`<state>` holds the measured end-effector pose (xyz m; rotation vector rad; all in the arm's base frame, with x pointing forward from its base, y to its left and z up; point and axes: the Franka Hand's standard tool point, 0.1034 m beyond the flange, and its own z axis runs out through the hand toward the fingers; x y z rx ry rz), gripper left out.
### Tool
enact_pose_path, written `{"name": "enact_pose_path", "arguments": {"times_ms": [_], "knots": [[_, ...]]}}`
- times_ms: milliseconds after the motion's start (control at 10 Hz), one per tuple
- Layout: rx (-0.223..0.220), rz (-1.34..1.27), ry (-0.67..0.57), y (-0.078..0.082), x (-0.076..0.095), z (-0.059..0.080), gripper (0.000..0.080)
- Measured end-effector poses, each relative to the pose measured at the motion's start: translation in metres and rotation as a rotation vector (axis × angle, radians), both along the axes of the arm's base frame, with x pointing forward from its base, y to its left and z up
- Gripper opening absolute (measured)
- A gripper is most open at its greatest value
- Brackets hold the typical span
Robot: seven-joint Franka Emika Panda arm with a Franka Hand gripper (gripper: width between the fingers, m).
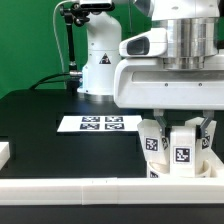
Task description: Assemble stool
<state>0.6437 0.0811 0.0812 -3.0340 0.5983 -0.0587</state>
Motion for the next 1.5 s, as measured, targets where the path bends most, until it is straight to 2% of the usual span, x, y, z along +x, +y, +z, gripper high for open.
{"name": "enact_pose_path", "arguments": {"times_ms": [600,900,1100,1500], "knots": [[0.033,-0.338,0.014,0.003,0.0,0.0,0.0338],[0.094,-0.608,0.02,0.006,0.001,-0.001,0.0338],[0.106,-0.759,0.028,0.01,0.001,-0.001,0.0338],[0.174,-1.17,0.06,0.018,0.004,-0.001,0.0338]]}}
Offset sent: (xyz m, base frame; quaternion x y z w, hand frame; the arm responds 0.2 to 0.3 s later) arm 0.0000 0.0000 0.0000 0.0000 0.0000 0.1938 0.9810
